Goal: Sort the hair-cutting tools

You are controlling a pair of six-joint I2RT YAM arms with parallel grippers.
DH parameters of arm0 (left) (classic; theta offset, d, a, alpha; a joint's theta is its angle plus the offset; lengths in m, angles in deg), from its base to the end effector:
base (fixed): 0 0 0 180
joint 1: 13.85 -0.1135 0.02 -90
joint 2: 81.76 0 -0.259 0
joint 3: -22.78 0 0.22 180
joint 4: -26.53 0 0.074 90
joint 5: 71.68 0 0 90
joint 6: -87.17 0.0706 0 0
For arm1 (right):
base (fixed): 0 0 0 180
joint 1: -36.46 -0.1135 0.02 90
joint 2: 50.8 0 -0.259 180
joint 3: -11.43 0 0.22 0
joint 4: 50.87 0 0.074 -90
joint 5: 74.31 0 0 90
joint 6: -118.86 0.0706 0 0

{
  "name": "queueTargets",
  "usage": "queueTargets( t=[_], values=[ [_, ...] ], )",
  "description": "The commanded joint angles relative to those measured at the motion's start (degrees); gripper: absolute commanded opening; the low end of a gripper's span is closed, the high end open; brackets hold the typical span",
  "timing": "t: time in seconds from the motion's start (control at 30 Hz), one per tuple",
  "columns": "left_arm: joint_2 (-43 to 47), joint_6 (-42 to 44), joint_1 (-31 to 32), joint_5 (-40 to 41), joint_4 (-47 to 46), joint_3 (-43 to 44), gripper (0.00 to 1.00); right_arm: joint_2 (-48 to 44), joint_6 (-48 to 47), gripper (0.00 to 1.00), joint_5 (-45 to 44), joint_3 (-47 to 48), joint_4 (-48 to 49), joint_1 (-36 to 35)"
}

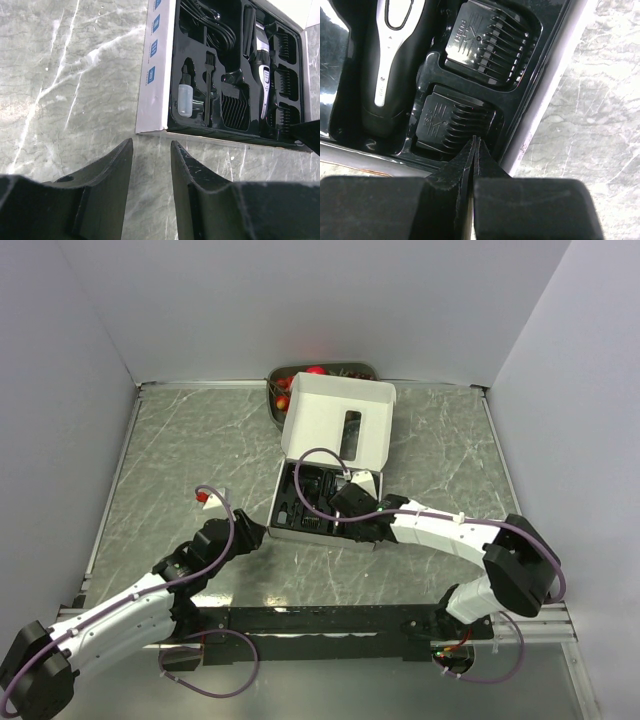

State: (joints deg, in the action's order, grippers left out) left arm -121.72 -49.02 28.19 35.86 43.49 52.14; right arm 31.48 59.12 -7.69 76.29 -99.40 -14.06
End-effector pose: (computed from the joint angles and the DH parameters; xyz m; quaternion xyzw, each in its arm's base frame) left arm 0.1353 -0.0934 0.1740 -0.1096 0.8418 -0.2630 0.4585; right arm 0.1816 0.1764 0.1775 -0.1269 0.9503 -0.0187 0.2838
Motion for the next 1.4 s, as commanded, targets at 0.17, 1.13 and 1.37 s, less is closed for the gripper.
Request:
queueTargets(
  t=[0.17,1.13,1.37],
  values=[
    [-2.0,0.8,0.0,1.3,1.5,5.5,0.41,-8.0,-0.5,0.00,-5.1,5.8,-9.0,-0.5],
    [-42.1,3.7,-35.9,-27.5,-11.7,35.6,0.19,-10.5,-3.3,0.00,20.9,-0.4,23.6,47.5],
    [-62.7,1.1,-38.5,-40.6,-26.4,42.6,0.02,0.7,-6.4,0.00,30.0,0.7,34.9,52.5]
  ],
)
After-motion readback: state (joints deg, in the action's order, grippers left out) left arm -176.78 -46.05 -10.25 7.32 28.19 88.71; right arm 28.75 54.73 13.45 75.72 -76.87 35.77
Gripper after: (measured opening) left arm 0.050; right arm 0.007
